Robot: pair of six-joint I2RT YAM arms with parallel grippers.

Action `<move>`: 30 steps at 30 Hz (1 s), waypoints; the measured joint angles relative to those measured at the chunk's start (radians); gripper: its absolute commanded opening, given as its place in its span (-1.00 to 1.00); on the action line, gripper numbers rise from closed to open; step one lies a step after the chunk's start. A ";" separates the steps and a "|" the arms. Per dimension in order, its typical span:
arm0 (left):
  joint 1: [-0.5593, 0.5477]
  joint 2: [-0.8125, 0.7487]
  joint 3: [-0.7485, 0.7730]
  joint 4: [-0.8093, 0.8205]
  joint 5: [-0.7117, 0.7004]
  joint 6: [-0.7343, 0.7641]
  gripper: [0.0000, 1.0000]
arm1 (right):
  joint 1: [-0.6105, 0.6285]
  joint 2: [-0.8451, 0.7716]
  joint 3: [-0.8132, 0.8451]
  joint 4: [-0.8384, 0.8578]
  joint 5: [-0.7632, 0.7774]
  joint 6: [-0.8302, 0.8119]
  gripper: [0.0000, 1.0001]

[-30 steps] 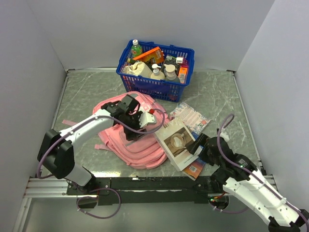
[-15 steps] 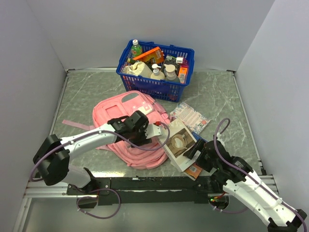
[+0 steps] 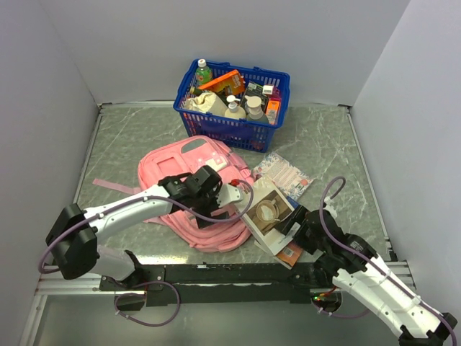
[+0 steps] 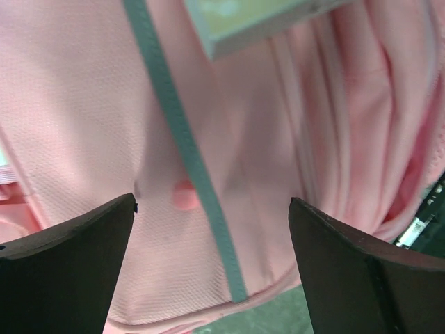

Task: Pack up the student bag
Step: Move the book to the center of the board.

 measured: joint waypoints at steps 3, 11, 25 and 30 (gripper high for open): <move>-0.031 -0.014 -0.028 0.003 -0.004 -0.008 0.93 | 0.000 0.002 0.028 -0.017 0.035 -0.013 1.00; -0.114 -0.026 -0.079 0.047 -0.078 0.015 0.93 | 0.000 0.002 0.080 -0.067 0.126 -0.021 1.00; -0.146 -0.052 -0.003 -0.086 0.083 0.007 0.93 | 0.000 0.038 0.089 -0.069 0.167 -0.055 1.00; -0.150 -0.052 0.005 -0.129 0.140 0.007 0.93 | 0.000 0.032 0.089 -0.070 0.167 -0.055 1.00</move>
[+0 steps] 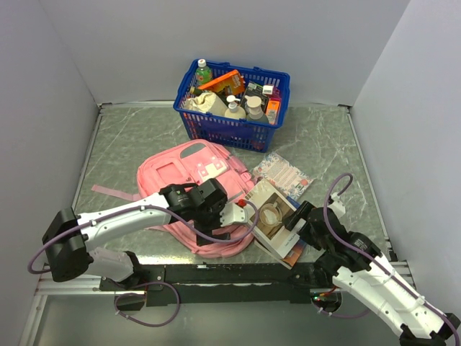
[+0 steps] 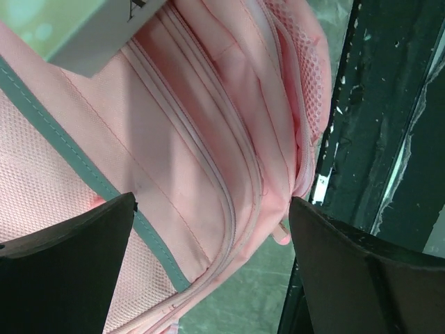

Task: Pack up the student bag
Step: Move the book to the center of the board.

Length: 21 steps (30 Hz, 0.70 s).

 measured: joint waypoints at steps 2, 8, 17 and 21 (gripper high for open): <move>-0.001 0.000 -0.002 0.013 -0.015 -0.002 0.93 | 0.000 -0.003 0.000 0.000 0.000 0.000 1.00; -0.005 0.006 -0.109 0.163 -0.179 -0.013 0.93 | 0.000 -0.003 0.000 0.001 0.000 0.000 1.00; -0.041 0.013 -0.210 0.363 -0.362 0.018 -0.55 | 0.000 -0.003 0.000 0.010 0.001 0.006 1.00; -0.029 -0.013 -0.220 0.384 -0.386 0.020 -0.98 | 0.000 0.004 0.000 0.020 -0.006 0.012 1.00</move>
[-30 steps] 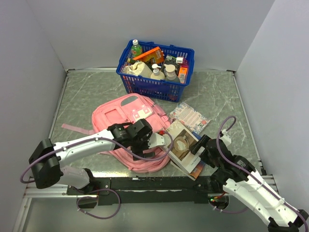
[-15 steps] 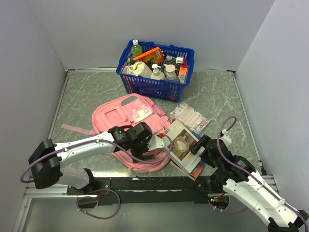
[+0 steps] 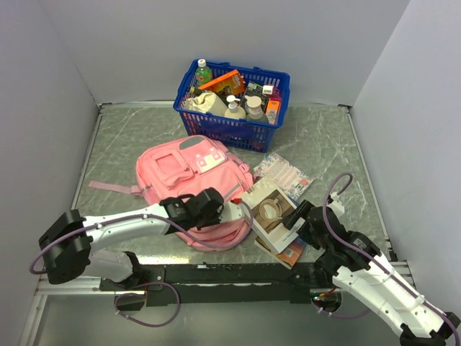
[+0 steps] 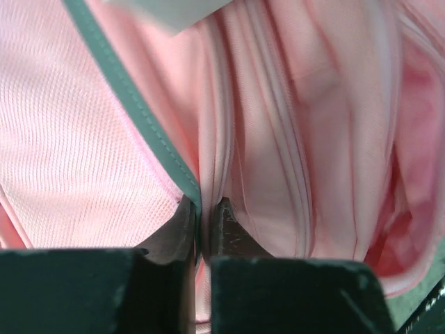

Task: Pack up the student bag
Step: Move the book to the center of the board.

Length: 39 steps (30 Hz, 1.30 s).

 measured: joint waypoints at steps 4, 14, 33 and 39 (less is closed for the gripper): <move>0.109 -0.054 0.021 -0.082 0.066 -0.013 -0.98 | 0.000 0.014 0.000 0.000 0.007 0.000 1.00; 0.338 -0.180 0.209 -0.347 0.240 -0.010 -0.98 | 0.000 0.065 0.140 0.031 0.136 -0.096 1.00; 0.387 -0.171 0.356 -0.385 0.292 -0.057 -0.98 | -0.037 0.271 0.073 0.166 0.187 -0.128 1.00; 0.387 -0.154 0.319 -0.374 0.356 -0.061 -0.99 | -0.037 0.183 0.059 0.051 0.174 -0.049 1.00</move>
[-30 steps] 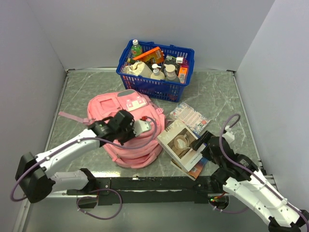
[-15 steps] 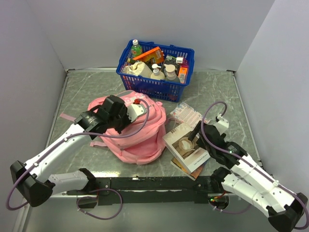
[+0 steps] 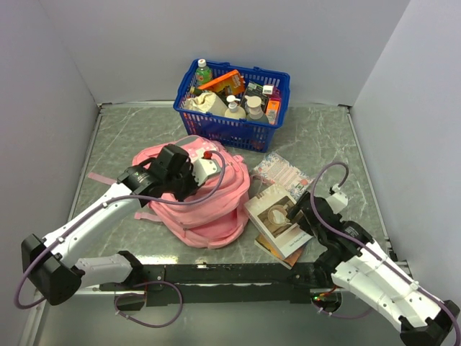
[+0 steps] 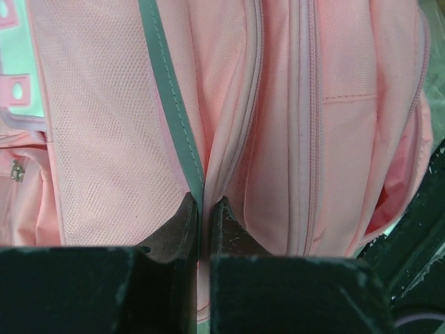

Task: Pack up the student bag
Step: Move the book to the center of the board.

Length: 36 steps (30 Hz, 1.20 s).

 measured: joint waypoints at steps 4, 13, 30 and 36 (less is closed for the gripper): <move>0.000 0.008 -0.032 -0.002 0.029 0.001 -0.98 | 0.000 0.049 0.027 -0.077 0.016 0.047 1.00; 0.000 0.014 -0.040 -0.001 0.046 0.008 -0.98 | -0.020 0.134 0.072 -0.172 0.138 0.076 1.00; 0.000 0.007 -0.040 0.000 0.049 0.009 -0.98 | -0.248 0.150 0.129 -0.148 0.097 -0.064 1.00; 0.000 0.006 -0.040 -0.001 0.048 0.011 -0.98 | -0.266 0.280 0.082 -0.061 -0.007 -0.109 1.00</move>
